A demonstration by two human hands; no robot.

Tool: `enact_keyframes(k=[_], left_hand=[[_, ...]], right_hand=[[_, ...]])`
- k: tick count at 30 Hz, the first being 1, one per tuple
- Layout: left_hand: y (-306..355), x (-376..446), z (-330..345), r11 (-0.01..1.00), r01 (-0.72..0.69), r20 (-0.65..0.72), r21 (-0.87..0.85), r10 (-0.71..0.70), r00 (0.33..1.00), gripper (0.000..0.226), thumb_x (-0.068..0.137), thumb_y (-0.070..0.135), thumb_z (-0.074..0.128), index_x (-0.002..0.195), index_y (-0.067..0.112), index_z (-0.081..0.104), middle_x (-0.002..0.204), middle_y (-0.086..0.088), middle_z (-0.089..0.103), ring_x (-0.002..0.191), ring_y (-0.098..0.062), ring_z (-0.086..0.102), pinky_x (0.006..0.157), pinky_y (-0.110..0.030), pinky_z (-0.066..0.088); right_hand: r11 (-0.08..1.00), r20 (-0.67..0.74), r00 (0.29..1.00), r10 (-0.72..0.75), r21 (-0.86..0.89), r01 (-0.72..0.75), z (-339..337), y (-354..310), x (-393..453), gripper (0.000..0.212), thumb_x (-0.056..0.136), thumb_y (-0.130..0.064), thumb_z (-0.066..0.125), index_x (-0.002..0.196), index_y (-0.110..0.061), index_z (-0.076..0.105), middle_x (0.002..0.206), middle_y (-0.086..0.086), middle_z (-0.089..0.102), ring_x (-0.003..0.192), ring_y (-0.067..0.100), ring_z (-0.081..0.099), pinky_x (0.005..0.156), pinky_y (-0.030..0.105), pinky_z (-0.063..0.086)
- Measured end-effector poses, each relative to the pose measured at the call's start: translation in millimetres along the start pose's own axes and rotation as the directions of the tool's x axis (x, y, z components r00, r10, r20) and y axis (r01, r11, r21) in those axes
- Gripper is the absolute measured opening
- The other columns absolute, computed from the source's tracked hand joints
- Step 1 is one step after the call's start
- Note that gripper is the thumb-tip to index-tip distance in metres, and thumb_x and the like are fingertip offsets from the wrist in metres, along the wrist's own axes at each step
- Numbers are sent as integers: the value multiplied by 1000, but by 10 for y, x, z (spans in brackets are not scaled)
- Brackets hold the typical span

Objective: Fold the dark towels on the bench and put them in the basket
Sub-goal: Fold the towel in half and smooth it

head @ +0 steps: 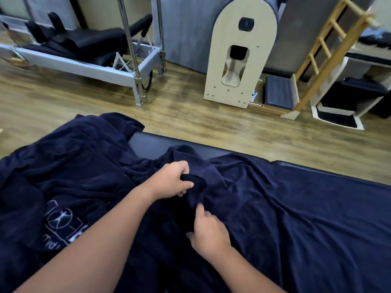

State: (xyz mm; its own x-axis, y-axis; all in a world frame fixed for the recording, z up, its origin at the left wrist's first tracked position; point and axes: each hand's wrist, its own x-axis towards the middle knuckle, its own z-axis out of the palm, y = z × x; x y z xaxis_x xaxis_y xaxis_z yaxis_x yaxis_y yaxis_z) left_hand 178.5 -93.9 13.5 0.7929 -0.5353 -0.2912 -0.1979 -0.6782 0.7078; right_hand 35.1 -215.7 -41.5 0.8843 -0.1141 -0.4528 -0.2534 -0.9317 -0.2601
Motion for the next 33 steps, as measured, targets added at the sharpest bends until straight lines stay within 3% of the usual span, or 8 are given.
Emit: enact_keyframes(k=[2, 4, 11, 14, 19, 23, 27, 33], left_hand=[[-32, 21, 29, 999, -45, 1, 5, 45, 999, 35, 83, 19, 75, 76, 21, 41, 62, 5, 66, 57, -10, 62, 65, -35, 53], [-52, 63, 72, 997, -74, -27, 5, 74, 997, 36, 80, 23, 78, 74, 24, 43, 64, 11, 53, 57, -9, 47, 63, -34, 44], [308, 290, 507, 979, -158, 239, -130, 185, 953, 17, 84, 17, 78, 84, 27, 64, 88, 7, 67, 79, -8, 62, 90, -34, 55], [527, 381, 702, 977, -190, 403, -99, 214, 890, 35, 88, -2, 64, 112, 24, 70, 122, 6, 69, 117, -8, 62, 108, -29, 46], [797, 530, 888, 942, -319, 468, 103, 238, 851, 76, 81, -16, 43, 132, 36, 62, 148, 11, 52, 138, -8, 42, 114, -24, 33], [1046, 650, 1008, 885, -427, 479, 185, 298, 826, 85, 77, -20, 36, 143, 30, 56, 154, 9, 47, 145, -13, 38, 116, -22, 30], [1135, 787, 1166, 829, -448, 472, 334, 264, 841, 75, 87, -11, 43, 153, 24, 42, 160, 3, 37, 150, -20, 31, 120, -29, 27], [1150, 856, 1367, 793, -292, 332, 534, 121, 936, 84, 88, 8, 50, 160, 31, 12, 113, -9, 64, 99, -31, 64, 81, -44, 55]], right_hand=[[999, -13, 999, -35, -27, 35, 17, 53, -59, 18, 91, -10, 56, 108, -14, 54, 111, 9, 63, 101, 29, 63, 71, 31, 41], [999, -7, 999, -46, 4, 46, 27, 170, -142, 10, 88, -10, 50, 82, -18, 49, 98, 6, 63, 87, 26, 62, 66, 31, 41], [994, 114, 988, -105, 18, 104, 108, 272, -416, 83, 80, -69, 59, 148, -32, 30, 129, 5, 52, 116, 31, 54, 91, 44, 48], [977, 14, 985, -170, -126, 171, 257, 240, -486, 41, 96, -39, 58, 130, -17, 48, 122, 11, 54, 111, 36, 55, 85, 45, 45], [948, -166, 984, 59, 319, -3, 187, 695, -775, 13, 87, -32, 48, 82, -20, 45, 89, 1, 60, 81, 26, 59, 67, 39, 45], [707, -179, 784, 595, 581, -404, 233, 1473, -1158, 21, 84, -26, 52, 69, -16, 43, 75, 4, 63, 76, 32, 60, 69, 41, 48], [320, 90, 474, 876, 628, -709, 233, 2085, -1510, 18, 83, -26, 46, 89, -16, 61, 107, 15, 67, 94, 37, 61, 84, 42, 50], [636, -388, 510, 768, 555, -536, 241, 1933, -1356, 38, 94, -36, 57, 127, -18, 59, 124, 12, 55, 112, 37, 53, 92, 47, 48]])
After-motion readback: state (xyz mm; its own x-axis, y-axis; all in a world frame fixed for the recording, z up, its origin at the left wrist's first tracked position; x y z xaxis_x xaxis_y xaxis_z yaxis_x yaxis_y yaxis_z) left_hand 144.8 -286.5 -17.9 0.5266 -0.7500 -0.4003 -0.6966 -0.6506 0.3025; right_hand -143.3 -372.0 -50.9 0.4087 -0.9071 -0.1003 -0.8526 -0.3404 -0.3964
